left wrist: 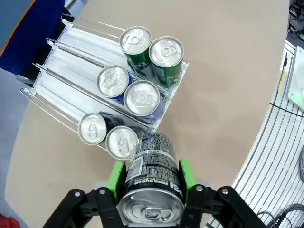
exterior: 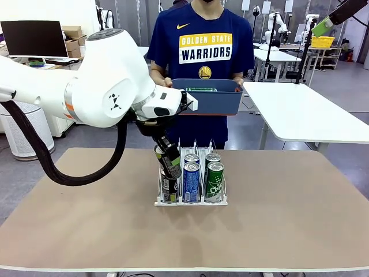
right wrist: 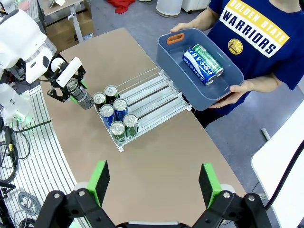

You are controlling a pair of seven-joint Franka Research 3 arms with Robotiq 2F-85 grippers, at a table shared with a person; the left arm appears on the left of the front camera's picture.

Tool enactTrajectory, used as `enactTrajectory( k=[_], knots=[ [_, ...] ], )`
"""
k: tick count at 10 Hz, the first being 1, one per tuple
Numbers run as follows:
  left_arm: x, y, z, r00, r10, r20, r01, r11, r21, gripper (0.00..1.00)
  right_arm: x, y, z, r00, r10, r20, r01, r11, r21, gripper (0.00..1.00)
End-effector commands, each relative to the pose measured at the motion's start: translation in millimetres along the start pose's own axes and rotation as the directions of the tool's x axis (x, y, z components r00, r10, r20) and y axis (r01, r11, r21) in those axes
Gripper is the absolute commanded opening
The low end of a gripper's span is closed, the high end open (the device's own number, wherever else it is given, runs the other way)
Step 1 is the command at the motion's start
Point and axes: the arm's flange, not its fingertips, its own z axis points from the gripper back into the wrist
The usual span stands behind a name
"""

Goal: Fill the beverage cans into the dispenser.
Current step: Place the picked Pepsi coke in the line of the Automatic Can Dispenser with the same cans.

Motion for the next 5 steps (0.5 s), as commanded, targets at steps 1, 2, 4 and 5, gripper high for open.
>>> enactTrajectory(
  k=[1,2,4,5],
  knots=[
    [-7.7,-9.5,-11.1,0.999,0.018,0.028,-0.017,1.000,-0.023,0.58,-0.5,0.3,-0.2,1.000,-0.001,-0.001,0.001,1.000,0.000,1.00],
    [-9.6,-13.3,-14.2,1.000,0.023,0.015,-0.022,0.999,-0.040,0.58,-0.5,0.3,-0.2,1.000,-0.001,-0.001,0.001,1.000,0.000,1.00],
    [-11.3,-20.2,-20.5,1.000,0.027,0.008,-0.026,0.998,-0.058,0.58,-0.5,0.3,-0.2,1.000,-0.001,-0.001,0.001,1.000,0.000,1.00],
    [-12.9,-21.5,-24.8,1.000,0.021,-0.006,-0.022,0.998,-0.060,0.58,-0.5,0.3,-0.2,1.000,-0.001,-0.001,0.001,1.000,0.000,1.00]
  ],
)
